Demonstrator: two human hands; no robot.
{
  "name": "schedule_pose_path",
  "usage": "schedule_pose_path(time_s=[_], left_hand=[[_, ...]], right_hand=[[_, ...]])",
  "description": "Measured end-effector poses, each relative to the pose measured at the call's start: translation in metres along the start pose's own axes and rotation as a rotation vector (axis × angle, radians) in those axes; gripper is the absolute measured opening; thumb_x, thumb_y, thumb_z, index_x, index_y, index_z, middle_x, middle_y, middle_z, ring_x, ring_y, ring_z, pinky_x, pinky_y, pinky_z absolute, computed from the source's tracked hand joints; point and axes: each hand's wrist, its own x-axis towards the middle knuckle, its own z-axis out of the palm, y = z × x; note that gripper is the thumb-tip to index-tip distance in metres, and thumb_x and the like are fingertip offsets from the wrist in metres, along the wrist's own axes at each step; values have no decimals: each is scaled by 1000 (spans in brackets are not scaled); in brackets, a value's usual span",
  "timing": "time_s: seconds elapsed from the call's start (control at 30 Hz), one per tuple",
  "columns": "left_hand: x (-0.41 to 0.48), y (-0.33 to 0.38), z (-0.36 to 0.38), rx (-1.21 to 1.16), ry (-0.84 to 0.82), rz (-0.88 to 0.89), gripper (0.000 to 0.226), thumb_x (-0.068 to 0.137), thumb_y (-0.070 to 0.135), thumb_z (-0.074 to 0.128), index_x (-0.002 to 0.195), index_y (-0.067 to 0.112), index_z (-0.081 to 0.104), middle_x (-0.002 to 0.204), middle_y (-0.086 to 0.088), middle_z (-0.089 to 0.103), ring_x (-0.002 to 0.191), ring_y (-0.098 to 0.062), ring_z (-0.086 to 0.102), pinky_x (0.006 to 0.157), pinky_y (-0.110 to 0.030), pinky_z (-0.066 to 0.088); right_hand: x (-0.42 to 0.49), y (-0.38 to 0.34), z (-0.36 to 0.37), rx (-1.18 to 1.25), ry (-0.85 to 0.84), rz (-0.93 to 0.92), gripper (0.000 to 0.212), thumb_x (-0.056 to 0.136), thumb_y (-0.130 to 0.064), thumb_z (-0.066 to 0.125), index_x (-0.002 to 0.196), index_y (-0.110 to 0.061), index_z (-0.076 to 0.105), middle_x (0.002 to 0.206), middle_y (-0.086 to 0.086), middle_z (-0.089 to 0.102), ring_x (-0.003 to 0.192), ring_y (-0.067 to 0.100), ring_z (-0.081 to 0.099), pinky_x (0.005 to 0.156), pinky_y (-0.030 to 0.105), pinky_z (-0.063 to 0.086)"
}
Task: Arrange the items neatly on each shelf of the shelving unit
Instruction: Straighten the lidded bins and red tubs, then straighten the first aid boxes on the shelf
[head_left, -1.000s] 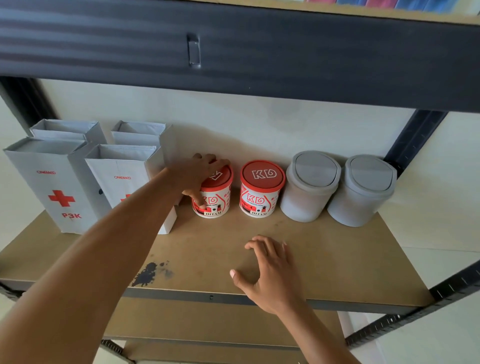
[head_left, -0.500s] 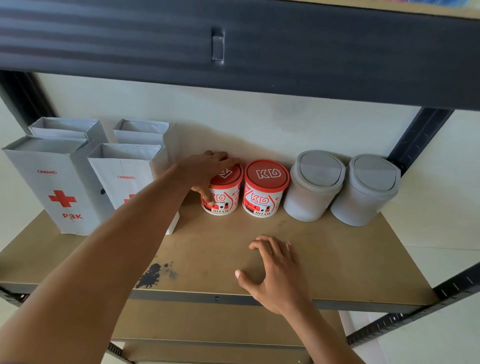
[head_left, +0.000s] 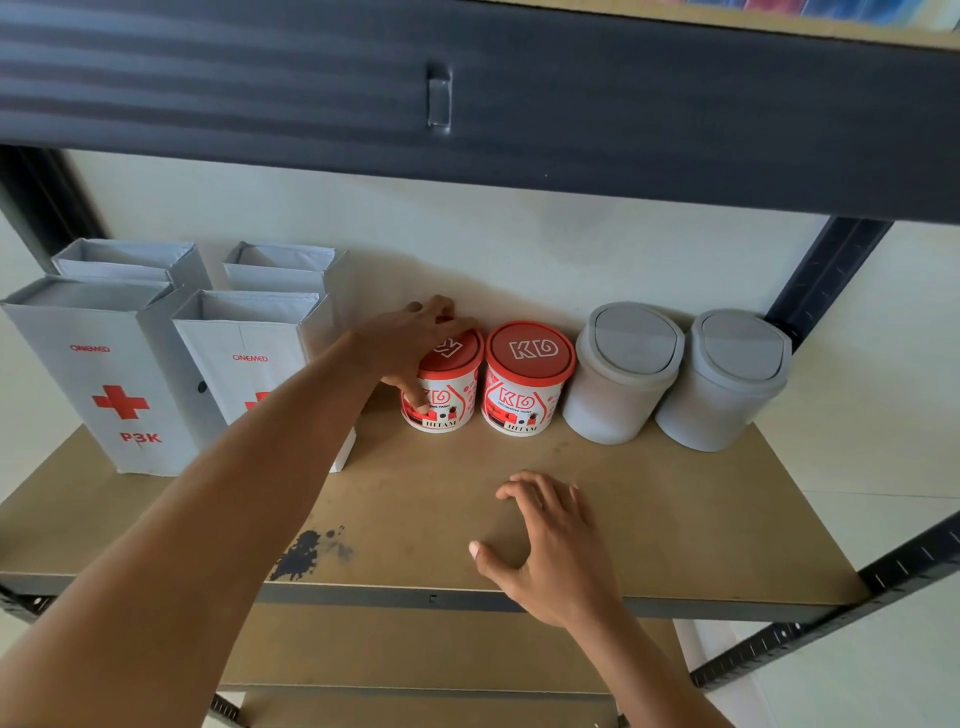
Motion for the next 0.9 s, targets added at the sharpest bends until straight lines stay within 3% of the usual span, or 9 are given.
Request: schedule_pose_path(time_s=[0.27,0.37,0.47,0.53,0.6,0.67,0.77,0.9], left_hand=[[-8,12,1,49,25,-82,137,54,47,95,159,35,7,162,-7,16,143,-36,33,106,-52,46],[-25,27,10,79,166,-156,136,61,44,93,161,28,2,166,-9,13,151,-33,19,119,-50,28],[-63,55,29,-106,356,-189,119,72,41,86,161,24,8,165,-8,16,153,-31,14,125,-45,14],[-98,77,46,-226,492,-162,96,77,41,80,154,20,28,155,-10,37,144,-33,33,120,-48,32],[-135,92,70,-242,599,-144,65,82,48,74,136,19,51,134,-5,56,122,-26,54,95,-40,54],[-167,96,92,-241,610,-182,44,86,57,67,116,25,63,118,6,64,104,-16,62,76,-31,55],[-198,81,116,-215,519,-273,47,89,72,52,108,32,67,115,12,66,99,-10,64,72,-26,54],[-218,50,131,-167,434,-319,60,91,80,36,109,32,67,116,11,67,103,-11,65,75,-29,57]], right_hand=[[-1,1,-1,3,-21,-5,61,82,-81,47,124,-37,52,133,-19,46,129,11,47,120,46,31],[-1,2,-1,5,-32,-20,63,83,-82,46,125,-36,52,133,-19,45,130,10,44,120,46,29],[0,6,5,61,-21,-26,62,81,-81,50,124,-36,52,135,-19,47,133,9,43,121,47,28],[3,9,10,85,-21,-17,61,80,-80,51,122,-37,54,136,-19,49,133,8,44,120,47,28],[10,8,13,146,31,0,53,81,-77,56,115,-36,59,127,-17,56,124,9,50,115,47,36],[20,-5,14,269,111,-7,42,83,-66,61,107,-32,63,115,-15,60,112,13,56,103,44,47],[46,-41,8,473,137,-97,32,88,-52,65,106,-26,64,112,-12,62,111,12,60,97,33,50],[106,-89,-3,640,147,-203,32,95,-34,70,121,-17,62,120,-3,65,113,12,64,98,32,52]])
